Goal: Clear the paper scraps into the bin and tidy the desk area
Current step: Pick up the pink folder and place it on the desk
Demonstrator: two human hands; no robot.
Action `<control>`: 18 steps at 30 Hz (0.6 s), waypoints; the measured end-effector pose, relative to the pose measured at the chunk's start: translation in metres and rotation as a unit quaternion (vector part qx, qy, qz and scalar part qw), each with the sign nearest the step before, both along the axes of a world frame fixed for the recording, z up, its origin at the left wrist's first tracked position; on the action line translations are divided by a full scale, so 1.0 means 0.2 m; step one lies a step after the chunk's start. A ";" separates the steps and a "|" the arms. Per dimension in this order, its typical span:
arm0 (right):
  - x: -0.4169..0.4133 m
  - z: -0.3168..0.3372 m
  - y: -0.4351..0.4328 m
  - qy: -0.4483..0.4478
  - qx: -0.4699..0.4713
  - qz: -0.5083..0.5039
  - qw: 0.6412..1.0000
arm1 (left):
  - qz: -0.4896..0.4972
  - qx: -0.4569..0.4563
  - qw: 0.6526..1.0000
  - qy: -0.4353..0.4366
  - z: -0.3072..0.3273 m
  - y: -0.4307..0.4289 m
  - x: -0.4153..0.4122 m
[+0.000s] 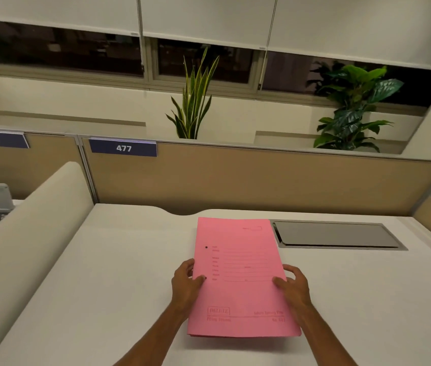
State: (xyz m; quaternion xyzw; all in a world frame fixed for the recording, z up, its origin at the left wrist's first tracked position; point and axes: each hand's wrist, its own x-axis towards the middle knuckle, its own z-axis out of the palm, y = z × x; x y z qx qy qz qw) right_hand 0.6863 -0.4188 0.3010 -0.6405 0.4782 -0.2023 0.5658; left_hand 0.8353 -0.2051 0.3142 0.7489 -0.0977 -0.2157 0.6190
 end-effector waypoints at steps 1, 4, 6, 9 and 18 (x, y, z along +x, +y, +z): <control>0.05 -0.01 -0.04 0.001 -0.002 0.004 1.000 | 0.001 0.005 1.000 0.001 0.00 -0.03 0.04; 0.16 -0.06 -0.14 0.007 -0.008 0.011 1.000 | 0.002 0.019 1.000 0.003 -0.03 -0.13 0.14; 0.23 -0.10 -0.20 0.012 -0.013 0.016 1.000 | 0.001 0.028 1.000 0.005 -0.04 -0.18 0.20; 0.29 -0.14 -0.28 0.021 -0.015 0.017 1.000 | 0.005 0.036 0.999 0.010 -0.08 -0.25 0.27; 0.38 -0.20 -0.46 0.060 -0.044 0.028 0.997 | 0.007 0.047 0.999 -0.011 -0.14 -0.41 0.35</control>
